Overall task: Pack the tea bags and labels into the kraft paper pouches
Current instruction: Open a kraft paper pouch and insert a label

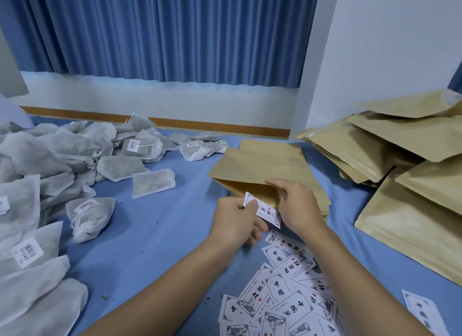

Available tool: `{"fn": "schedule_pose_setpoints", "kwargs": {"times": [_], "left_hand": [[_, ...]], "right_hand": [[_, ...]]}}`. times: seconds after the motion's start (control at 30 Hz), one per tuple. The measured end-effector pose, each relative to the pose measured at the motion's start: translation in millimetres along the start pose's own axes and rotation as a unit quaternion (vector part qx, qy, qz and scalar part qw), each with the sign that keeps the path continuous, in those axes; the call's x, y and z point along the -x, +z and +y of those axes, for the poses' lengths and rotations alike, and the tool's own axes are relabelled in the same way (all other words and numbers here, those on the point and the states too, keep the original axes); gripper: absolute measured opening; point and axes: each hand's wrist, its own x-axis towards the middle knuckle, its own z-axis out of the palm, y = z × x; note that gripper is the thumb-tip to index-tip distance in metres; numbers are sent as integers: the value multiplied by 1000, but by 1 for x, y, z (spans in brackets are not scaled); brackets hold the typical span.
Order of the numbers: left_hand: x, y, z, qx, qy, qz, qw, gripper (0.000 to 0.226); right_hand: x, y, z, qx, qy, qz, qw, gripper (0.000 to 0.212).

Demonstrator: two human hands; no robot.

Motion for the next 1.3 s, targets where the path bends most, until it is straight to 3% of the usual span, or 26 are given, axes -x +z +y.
{"fn": "schedule_pose_setpoints", "kwargs": {"times": [0.2, 0.43, 0.77, 0.93, 1.03, 1.13, 1.2, 1.3], "left_hand": [[-15, 9, 23, 188, -110, 31, 976, 18], [-39, 4, 29, 235, -131, 65, 961, 23], [-72, 14, 11, 421, -126, 165, 883, 45], [-94, 23, 17, 352, -153, 195, 903, 36], [-106, 26, 18, 379, -163, 138, 900, 37], [-118, 27, 20, 420, -105, 83, 898, 23], [-126, 30, 21, 431, -70, 44, 899, 32], [-136, 37, 12, 298, -21, 4, 954, 38]], "right_hand": [[5, -8, -14, 32, -23, -26, 999, 45], [6, -16, -23, 64, -21, -33, 997, 51], [10, -11, -27, 74, -34, -12, 997, 57], [6, -10, -23, 16, -49, 10, 999, 53], [2, -11, -19, 4, -50, 32, 998, 51], [2, -10, -19, -30, -68, 31, 997, 54], [2, -9, -18, -46, -87, 27, 995, 55], [0, -6, -10, -41, -83, 21, 996, 48]]}}
